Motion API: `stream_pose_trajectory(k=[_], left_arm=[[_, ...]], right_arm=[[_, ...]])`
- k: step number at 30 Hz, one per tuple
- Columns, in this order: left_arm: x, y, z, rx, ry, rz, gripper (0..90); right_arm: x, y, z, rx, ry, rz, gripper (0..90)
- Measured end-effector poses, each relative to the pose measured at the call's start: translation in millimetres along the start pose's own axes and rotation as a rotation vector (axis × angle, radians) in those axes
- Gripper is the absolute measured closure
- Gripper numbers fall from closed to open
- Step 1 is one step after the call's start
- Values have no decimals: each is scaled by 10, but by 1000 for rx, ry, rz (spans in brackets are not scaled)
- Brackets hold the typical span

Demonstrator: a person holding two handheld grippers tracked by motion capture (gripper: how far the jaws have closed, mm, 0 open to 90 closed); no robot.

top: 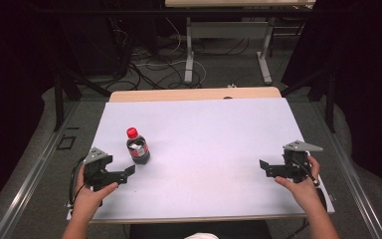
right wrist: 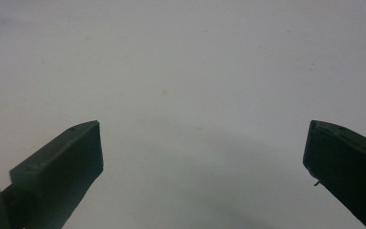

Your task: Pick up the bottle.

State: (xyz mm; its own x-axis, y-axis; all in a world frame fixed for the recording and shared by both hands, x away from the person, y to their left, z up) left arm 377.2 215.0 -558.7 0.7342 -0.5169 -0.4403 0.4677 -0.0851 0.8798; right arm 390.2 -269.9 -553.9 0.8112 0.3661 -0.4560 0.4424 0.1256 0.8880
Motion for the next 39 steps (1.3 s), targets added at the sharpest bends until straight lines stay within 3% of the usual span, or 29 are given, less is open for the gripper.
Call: stream_pose_trajectory(k=[13, 25, 37, 39], left_arm=[[15, 104, 60, 8, 0, 7, 16], [253, 270, 53, 24, 18, 7, 22], [550, 287, -34, 11, 45, 10, 51], [568, 282, -44, 14, 56, 10, 90]], right_arm=[[10, -8, -92, -48, 29, -7, 12], [4, 16, -113, -52, 21, 6, 44], [22, 1, -111, -26, 27, 11, 60], [25, -6, -107, -30, 24, 7, 62]])
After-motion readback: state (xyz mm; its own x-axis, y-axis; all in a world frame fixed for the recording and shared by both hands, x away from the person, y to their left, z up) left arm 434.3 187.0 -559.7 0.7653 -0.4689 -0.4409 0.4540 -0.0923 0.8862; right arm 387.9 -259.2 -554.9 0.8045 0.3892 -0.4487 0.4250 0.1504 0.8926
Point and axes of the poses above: each handheld gripper's, and its own axes: x roughly forward along the jaws, y roughly out of its top, z roughly to its right, the point moved 9 cm from there along x, roughly forward along the jaws, and after that the axes turned 9 degrees about z, right-handed, at the moved point
